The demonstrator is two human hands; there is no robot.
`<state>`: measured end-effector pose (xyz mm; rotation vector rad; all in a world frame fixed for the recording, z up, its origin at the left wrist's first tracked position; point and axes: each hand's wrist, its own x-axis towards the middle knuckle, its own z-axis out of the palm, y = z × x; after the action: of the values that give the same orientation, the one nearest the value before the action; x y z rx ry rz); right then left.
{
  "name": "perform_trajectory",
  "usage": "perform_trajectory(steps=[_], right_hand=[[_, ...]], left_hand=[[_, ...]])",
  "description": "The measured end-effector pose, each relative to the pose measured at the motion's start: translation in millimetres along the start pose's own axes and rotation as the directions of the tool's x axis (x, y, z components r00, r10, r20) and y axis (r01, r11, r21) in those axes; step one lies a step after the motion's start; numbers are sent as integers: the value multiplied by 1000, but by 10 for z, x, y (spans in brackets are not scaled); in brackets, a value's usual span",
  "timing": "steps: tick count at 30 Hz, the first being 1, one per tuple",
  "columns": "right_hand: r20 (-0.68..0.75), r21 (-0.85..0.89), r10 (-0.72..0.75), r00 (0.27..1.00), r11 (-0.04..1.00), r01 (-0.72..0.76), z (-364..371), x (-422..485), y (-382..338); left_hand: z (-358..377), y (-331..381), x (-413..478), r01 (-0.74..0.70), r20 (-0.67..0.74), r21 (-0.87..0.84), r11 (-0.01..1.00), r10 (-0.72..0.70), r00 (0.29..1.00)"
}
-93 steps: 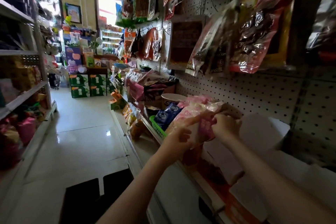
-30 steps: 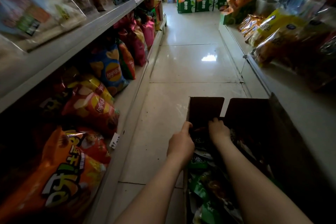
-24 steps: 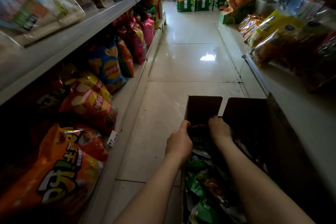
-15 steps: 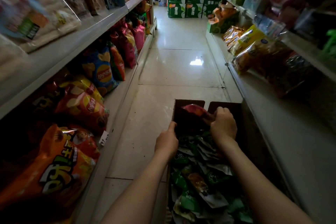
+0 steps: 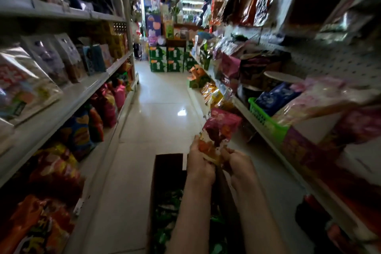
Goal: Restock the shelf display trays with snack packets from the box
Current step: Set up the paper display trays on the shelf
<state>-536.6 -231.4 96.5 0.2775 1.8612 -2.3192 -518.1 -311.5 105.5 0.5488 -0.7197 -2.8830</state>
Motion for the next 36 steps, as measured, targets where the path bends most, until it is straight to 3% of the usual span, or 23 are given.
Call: perform_trajectory(steps=[3, 11, 17, 22, 29, 33, 36], right_hand=[[75, -57, -25, 997, 998, 29, -54, -277, -219], [182, 0, -239, 954, 970, 243, -79, -783, -437], [-8, 73, -357, 934, 931, 357, -91, -885, -572], [-23, 15, -432, 902, 902, 432, -164, -989, -689], [98, -271, -495, 863, 822, 502, -247, -1039, -1147], [154, -456, -463, 873, 750, 479, -556, -996, -1753], [14, -669, -568, 823, 606, 430, -912, -796, -2155]], left_hand=[[70, -51, -190, -58, 53, -109, 992, 64, 997], [7, 7, -577, -113, -23, 84, 990, 115, 993], [51, 19, -775, -88, -1, 150, 985, 89, 996], [156, -13, -873, -69, 42, 138, 988, 64, 997], [263, -39, -970, -72, 282, 108, 992, 39, 959], [376, -24, -965, -164, 437, 324, 932, 7, 900], [545, -111, -936, -212, 440, 561, 800, -72, 895]])
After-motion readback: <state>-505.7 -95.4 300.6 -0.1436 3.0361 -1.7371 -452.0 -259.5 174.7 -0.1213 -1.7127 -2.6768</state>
